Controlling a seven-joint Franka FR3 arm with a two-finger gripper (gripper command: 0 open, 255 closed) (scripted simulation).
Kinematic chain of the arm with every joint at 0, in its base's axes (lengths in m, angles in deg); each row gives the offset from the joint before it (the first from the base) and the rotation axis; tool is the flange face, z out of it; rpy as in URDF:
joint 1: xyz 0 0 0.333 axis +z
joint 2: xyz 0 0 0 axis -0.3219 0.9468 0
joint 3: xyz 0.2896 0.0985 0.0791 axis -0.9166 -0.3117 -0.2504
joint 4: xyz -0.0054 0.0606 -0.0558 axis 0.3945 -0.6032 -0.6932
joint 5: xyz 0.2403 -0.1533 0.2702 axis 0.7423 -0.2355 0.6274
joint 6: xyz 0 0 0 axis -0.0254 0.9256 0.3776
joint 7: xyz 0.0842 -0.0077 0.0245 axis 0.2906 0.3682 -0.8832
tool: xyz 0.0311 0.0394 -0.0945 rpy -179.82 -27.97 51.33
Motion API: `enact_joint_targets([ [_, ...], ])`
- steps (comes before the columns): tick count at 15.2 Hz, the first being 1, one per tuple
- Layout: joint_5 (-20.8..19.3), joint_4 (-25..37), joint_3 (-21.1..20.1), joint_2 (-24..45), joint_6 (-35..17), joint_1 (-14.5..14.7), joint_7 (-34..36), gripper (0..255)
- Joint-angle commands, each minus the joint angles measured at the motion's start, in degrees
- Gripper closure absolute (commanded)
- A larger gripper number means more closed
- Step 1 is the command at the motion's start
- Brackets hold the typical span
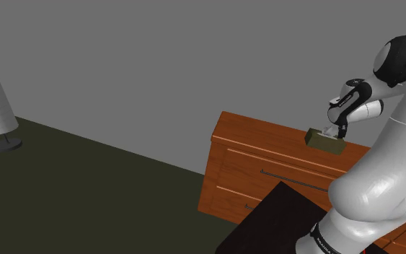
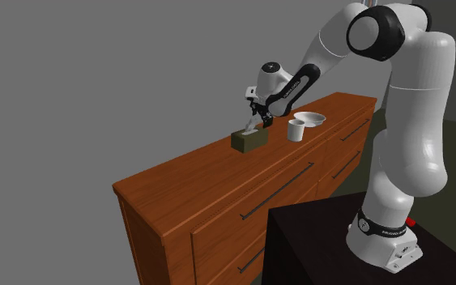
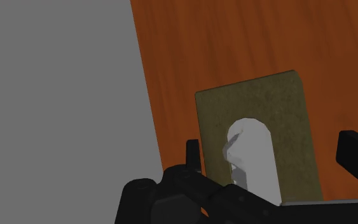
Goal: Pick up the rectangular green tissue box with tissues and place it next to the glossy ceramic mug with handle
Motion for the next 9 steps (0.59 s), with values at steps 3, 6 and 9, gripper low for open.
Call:
enact_joint_targets([
  [3, -6.75, -1.53, 0.35, -8.86, 7.47, 2.86, 4.0, 0],
  [6, -6.74, -1.53, 0.13, -8.86, 7.47, 2.64, 4.0, 0],
  [9, -6.73, -1.53, 0.12, -8.86, 7.47, 2.63, 3.99, 0],
])
